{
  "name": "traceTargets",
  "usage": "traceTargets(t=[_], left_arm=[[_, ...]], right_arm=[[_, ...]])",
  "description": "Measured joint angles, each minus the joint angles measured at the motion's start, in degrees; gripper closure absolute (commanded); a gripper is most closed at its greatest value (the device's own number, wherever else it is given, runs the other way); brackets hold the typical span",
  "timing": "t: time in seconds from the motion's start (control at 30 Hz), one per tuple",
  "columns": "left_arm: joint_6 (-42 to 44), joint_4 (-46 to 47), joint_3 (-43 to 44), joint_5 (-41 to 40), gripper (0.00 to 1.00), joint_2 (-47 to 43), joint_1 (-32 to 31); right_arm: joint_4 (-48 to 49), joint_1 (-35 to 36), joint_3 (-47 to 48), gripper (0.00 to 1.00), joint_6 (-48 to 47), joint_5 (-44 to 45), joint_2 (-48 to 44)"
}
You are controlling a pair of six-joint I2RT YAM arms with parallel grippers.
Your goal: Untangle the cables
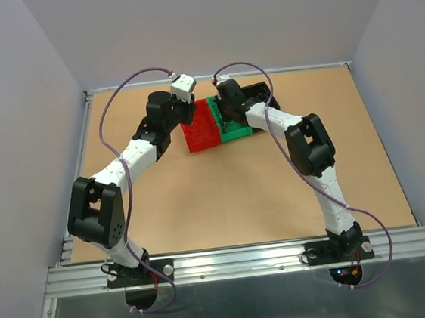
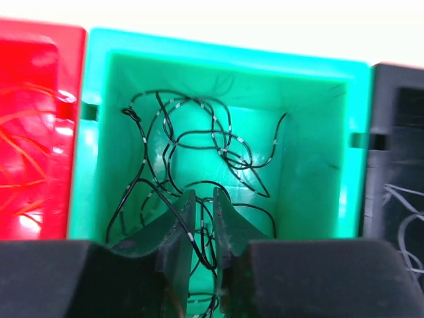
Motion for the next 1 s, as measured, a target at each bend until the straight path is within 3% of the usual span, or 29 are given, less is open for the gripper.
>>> traceTargets(t=[0.17,0.2,0.27,0.47,0.6,1.0], left_arm=[[0.00,-0.02,0.00,0.02,0.67,0.00,0.00],[0.00,-0.02,0.00,0.02,0.67,0.00,0.00],[-0.02,-0.07,0.00,0.02,0.67,0.00,0.00],[0.00,-0.33,0.00,0.04,0.67,0.02,0.00],[-0.02,-0.48,0.00,0.04,0.67,0.28,0.00],[0.02,-0.90,0.00,0.07,0.67,1.05,0.00]], right_arm=[[0.04,0.00,0.00,0.59,0.57,0.59,-1.64],[0.02,0.00,0.00,0.50,0.70,0.74,-1.79],[0.04,0.00,0.00,0.43,0.87,1.03,-1.90],[-0.15,0.00,-0.02,0.42,1.20,2.08,-2.01],[-0.39,0.00,-0.11,0.27,1.38,2.58,-2.99],[-0.02,0.00,-1.62,0.28,1.36,2.38,-8.02]])
